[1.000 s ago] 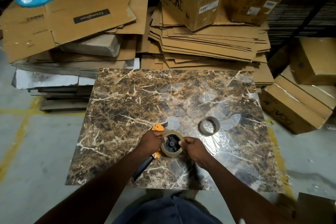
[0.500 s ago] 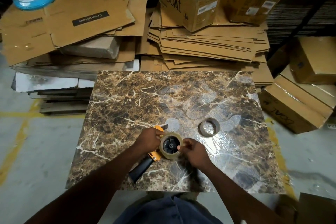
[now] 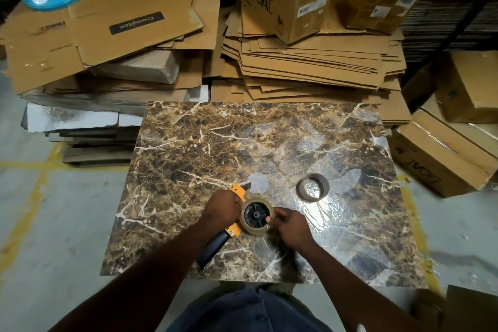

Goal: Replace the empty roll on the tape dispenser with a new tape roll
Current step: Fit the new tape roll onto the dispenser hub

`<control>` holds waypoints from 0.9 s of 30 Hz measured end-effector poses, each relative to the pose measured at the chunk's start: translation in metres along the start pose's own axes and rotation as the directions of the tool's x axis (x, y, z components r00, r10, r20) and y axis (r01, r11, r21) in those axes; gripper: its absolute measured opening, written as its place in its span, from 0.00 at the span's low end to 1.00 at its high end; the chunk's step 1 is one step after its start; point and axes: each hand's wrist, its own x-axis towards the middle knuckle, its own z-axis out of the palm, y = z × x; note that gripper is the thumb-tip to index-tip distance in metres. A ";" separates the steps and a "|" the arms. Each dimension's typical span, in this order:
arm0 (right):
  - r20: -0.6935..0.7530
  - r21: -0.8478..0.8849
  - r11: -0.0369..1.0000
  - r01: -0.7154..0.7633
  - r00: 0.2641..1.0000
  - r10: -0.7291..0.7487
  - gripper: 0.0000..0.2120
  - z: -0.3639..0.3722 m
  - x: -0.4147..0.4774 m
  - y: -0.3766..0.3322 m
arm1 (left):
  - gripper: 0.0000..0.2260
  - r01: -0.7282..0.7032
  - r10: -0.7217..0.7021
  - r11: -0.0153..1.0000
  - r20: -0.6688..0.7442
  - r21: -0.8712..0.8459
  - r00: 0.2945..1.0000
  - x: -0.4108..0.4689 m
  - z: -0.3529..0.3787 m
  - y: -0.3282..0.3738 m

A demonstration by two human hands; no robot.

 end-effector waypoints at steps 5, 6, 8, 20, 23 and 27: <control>-0.005 0.005 1.000 -0.004 1.000 0.004 0.06 0.000 -0.001 0.002 | 0.11 -0.035 0.037 0.998 -0.034 0.055 0.999 0.000 0.000 0.003; -0.006 0.007 1.000 -0.003 1.000 0.003 0.07 0.000 -0.001 0.003 | 0.11 -0.029 0.031 0.998 -0.043 0.056 0.999 -0.001 0.000 0.004; -0.004 0.014 1.000 -0.012 1.000 0.012 0.09 0.001 0.000 0.005 | 0.09 -0.028 0.030 0.999 -0.055 0.047 0.998 -0.002 0.000 0.006; 0.015 0.062 0.984 -0.164 0.986 0.164 0.21 -0.001 -0.005 0.000 | 0.17 -0.170 0.167 0.985 -0.141 -0.011 0.976 -0.013 0.001 0.005; 0.020 0.016 0.985 -0.171 0.985 0.171 0.20 0.000 -0.003 0.002 | 0.14 -0.203 0.153 0.967 -0.287 -0.154 0.946 -0.021 -0.003 -0.003; -0.009 -0.035 0.982 -0.184 0.983 0.184 0.22 0.002 -0.006 -0.001 | 0.08 -0.060 -0.093 0.925 -0.377 -0.376 0.922 -0.035 -0.015 -0.019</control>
